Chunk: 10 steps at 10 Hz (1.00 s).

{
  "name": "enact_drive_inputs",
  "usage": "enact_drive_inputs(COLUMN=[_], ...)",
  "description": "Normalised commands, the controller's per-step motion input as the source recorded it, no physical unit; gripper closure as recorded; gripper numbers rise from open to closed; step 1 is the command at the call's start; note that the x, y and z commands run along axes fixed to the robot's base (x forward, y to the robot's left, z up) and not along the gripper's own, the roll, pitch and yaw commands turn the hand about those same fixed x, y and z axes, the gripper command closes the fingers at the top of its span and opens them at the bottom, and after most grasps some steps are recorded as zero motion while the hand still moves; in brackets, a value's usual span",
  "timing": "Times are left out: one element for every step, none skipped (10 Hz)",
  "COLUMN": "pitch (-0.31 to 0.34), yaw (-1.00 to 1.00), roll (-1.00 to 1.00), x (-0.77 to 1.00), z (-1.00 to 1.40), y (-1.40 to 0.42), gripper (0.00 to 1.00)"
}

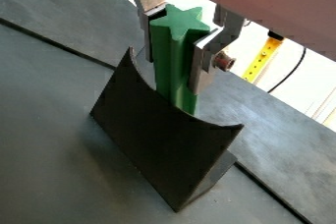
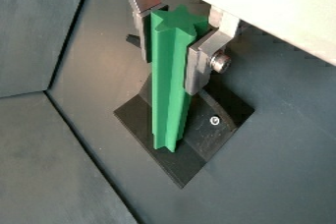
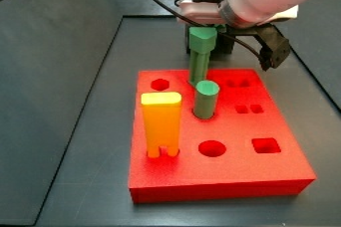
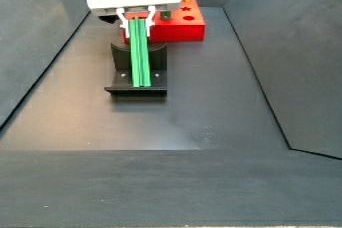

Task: Pick up the star object. Move up. Place the star object on the fixture. Regrasp the star object. Move to above the board. Insert the star object.
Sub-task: Move to above the board.

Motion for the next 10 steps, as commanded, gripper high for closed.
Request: enact_drive_inputs(pitch=[-0.067,-0.066,-0.053,-0.050,-0.038,-0.028,-0.006,0.007,0.032,0.049], yaw=[0.07,0.07,0.04,0.02,-0.01,-0.02,-0.04,-0.04,-0.04,-0.03], roll=[0.12,0.12,0.07,0.04,0.00,-0.01,-0.03,-0.04,-0.05,-0.05], x=[0.00,0.00,0.00,0.00,-0.01,-0.01,-0.02,-0.02,-0.03,-0.03], z=[1.00,1.00,1.00,1.00,1.00,1.00,1.00,1.00,1.00,1.00], y=[-0.09,-0.09,-0.09,-0.08,-0.07,-0.07,-0.06,-0.06,-0.05,-0.05], gripper=[1.00,1.00,1.00,1.00,1.00,1.00,1.00,1.00,1.00,1.00])
